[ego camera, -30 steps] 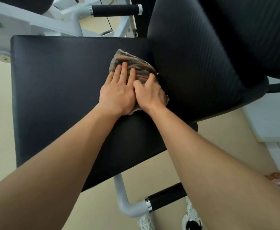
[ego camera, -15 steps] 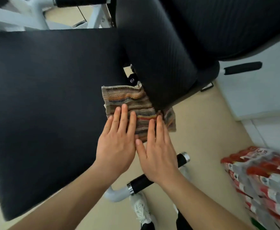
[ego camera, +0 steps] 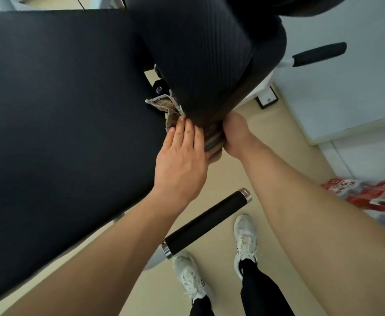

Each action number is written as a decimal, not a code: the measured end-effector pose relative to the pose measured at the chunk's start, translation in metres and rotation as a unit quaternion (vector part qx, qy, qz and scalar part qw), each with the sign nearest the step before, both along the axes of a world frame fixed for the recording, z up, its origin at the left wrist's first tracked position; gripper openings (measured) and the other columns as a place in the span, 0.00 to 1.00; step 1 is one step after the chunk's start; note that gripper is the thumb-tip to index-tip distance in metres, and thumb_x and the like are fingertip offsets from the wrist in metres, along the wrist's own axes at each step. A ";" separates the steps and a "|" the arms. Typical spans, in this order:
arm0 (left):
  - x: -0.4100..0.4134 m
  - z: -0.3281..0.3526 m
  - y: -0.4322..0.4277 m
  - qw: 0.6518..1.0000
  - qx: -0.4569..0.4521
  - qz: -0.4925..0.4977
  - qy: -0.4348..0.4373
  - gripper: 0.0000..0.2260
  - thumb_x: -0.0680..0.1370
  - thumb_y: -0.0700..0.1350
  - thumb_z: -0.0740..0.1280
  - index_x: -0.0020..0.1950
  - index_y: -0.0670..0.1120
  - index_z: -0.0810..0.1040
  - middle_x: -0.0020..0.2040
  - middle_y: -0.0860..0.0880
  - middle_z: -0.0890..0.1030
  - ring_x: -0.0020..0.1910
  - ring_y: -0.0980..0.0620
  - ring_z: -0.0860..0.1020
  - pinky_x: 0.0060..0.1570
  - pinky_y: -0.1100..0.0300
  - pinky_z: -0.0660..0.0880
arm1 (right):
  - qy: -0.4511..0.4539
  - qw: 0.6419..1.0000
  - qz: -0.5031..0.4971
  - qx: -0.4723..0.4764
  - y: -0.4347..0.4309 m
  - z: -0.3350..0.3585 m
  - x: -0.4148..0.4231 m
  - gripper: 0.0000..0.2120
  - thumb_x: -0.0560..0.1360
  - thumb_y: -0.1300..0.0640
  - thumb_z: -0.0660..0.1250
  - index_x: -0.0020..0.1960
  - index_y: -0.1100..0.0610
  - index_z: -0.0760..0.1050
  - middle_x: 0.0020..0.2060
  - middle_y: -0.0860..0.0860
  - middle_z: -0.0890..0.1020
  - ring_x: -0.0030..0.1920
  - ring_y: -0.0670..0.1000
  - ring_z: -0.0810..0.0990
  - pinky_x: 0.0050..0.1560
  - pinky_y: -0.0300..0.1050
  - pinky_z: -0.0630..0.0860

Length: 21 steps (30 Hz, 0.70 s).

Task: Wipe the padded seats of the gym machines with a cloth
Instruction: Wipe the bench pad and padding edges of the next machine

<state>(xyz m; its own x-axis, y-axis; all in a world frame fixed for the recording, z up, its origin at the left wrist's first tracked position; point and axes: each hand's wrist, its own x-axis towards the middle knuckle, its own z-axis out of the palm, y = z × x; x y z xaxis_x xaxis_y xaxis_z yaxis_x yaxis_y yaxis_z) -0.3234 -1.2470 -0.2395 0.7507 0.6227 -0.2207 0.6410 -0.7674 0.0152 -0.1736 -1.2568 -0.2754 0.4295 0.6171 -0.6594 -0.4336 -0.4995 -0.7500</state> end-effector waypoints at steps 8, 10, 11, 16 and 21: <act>-0.034 0.018 -0.018 0.997 -0.014 -0.059 0.040 0.26 0.84 0.44 0.47 0.81 0.37 0.47 0.80 0.36 0.48 0.80 0.39 0.49 0.79 0.46 0.49 | 0.051 0.997 -0.042 -0.047 -0.025 0.002 -0.029 0.17 0.85 0.48 0.53 0.58 0.50 0.81 0.51 0.52 0.86 0.53 0.53 0.84 0.56 0.53 0.80; -0.043 0.024 -0.019 0.996 -0.023 -0.074 0.041 0.26 0.84 0.45 0.48 0.81 0.38 0.47 0.81 0.38 0.48 0.80 0.41 0.49 0.78 0.47 0.49 | 0.036 0.998 -0.042 -0.034 -0.035 0.004 -0.034 0.17 0.85 0.50 0.51 0.63 0.47 0.77 0.55 0.50 0.84 0.56 0.51 0.82 0.56 0.51 0.79; -0.042 0.023 -0.017 0.997 -0.025 -0.071 0.029 0.26 0.84 0.46 0.49 0.81 0.39 0.48 0.81 0.38 0.49 0.80 0.41 0.50 0.78 0.48 0.50 | 0.033 0.998 -0.043 -0.029 -0.033 0.006 -0.033 0.17 0.85 0.51 0.51 0.63 0.47 0.77 0.56 0.50 0.83 0.56 0.51 0.82 0.57 0.51 0.79; 0.007 0.005 0.007 0.997 -0.016 -0.072 0.015 0.26 0.83 0.50 0.49 0.79 0.39 0.59 0.76 0.39 0.66 0.76 0.40 0.62 0.76 0.47 0.57 | 0.018 0.999 -0.031 -0.040 0.001 0.007 -0.008 0.17 0.82 0.57 0.56 0.41 0.55 0.80 0.38 0.52 0.85 0.50 0.57 0.83 0.59 0.55 0.79; -0.003 0.009 0.007 0.994 0.005 -0.095 0.045 0.26 0.83 0.46 0.48 0.80 0.37 0.53 0.79 0.37 0.59 0.79 0.39 0.57 0.78 0.47 0.53 | 0.065 0.979 -0.183 -0.061 -0.006 -0.002 -0.034 0.16 0.81 0.51 0.60 0.42 0.55 0.82 0.39 0.53 0.85 0.46 0.55 0.84 0.58 0.54 0.80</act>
